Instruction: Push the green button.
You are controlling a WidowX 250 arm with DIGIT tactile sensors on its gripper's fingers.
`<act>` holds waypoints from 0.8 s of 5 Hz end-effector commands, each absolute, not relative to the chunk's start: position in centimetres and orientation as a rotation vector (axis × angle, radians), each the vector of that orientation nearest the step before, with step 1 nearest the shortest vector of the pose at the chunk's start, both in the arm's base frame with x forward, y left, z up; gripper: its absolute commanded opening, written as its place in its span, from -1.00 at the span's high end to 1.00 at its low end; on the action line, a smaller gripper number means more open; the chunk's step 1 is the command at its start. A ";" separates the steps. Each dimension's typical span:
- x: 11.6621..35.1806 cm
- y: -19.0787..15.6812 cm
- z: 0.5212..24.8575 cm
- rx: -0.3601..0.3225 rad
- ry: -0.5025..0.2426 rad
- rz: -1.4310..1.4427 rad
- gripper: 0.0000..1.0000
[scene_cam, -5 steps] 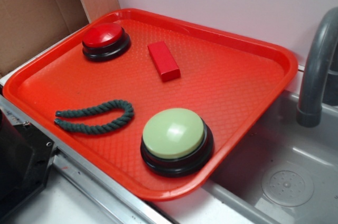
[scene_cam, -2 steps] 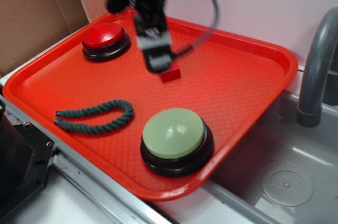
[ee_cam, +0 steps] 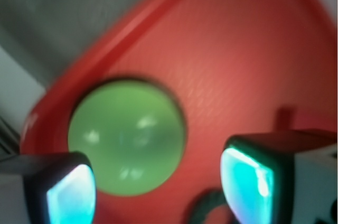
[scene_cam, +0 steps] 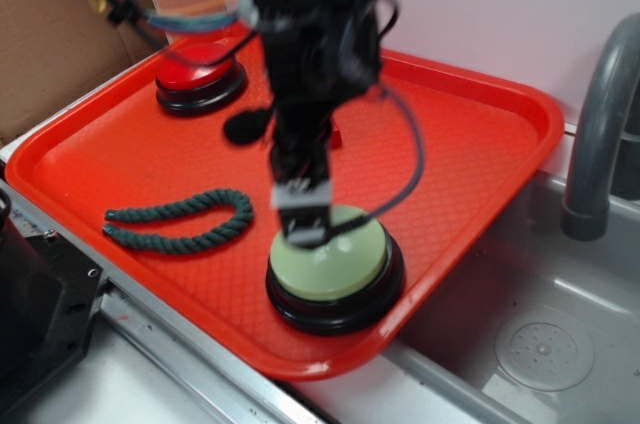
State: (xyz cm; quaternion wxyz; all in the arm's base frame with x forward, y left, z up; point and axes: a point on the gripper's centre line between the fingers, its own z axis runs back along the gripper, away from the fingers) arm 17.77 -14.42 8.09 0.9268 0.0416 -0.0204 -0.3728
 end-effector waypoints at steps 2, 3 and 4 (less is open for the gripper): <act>17.4 -17.0 6.1 -0.007 -0.146 -0.723 -1.00; 18.1 -17.9 5.9 -0.001 -0.099 -0.758 -1.00; 17.2 -17.5 6.1 0.000 -0.075 -0.753 -1.00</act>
